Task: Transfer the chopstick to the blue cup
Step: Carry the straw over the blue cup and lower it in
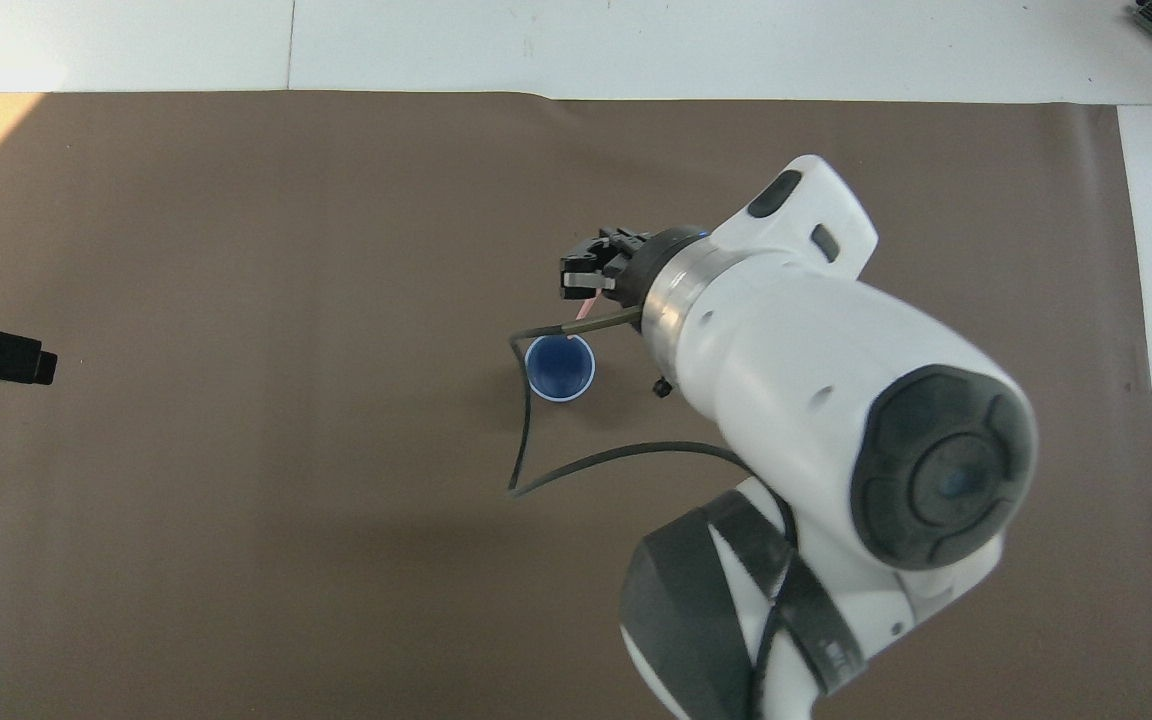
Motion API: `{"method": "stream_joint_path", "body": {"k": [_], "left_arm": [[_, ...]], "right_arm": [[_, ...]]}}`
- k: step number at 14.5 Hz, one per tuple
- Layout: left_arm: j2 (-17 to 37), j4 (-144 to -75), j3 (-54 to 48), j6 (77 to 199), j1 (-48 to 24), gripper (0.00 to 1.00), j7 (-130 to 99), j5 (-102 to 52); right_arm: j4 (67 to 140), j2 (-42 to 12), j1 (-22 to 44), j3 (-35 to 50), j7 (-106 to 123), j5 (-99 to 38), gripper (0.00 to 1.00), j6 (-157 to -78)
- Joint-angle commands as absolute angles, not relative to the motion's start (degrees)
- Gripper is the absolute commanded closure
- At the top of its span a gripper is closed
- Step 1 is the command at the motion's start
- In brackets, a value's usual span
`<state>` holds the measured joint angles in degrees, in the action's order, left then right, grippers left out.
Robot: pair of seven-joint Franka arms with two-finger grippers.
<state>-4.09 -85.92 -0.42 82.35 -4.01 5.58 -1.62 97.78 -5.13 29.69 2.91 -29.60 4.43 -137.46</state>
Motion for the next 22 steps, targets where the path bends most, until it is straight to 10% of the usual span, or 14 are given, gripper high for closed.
{"method": "stream_joint_path", "body": {"k": [1,17,19,22], "left_arm": [[-5.7,-88.2,-0.6,84.0,-3.2,0.0,6.3,-2.6],[-5.7,-87.6,-0.6,82.8,-3.2,0.0,6.4,-2.3],[-5.7,-87.6,-0.6,82.9,-3.2,0.0,6.4,-2.4],[-5.7,-87.6,-0.6,82.9,-3.2,0.0,6.4,-2.3]], "right_arm": [[99.0,-5.5,32.2,2.5,-33.0,7.7,1.0,-138.8],[109.2,-6.9,33.1,2.6,-35.2,15.0,0.98,-143.4],[109.2,-7.0,33.1,2.6,-35.5,14.3,0.64,-143.4],[107.6,-8.2,33.0,2.6,-36.0,14.1,0.48,-143.4]]}}
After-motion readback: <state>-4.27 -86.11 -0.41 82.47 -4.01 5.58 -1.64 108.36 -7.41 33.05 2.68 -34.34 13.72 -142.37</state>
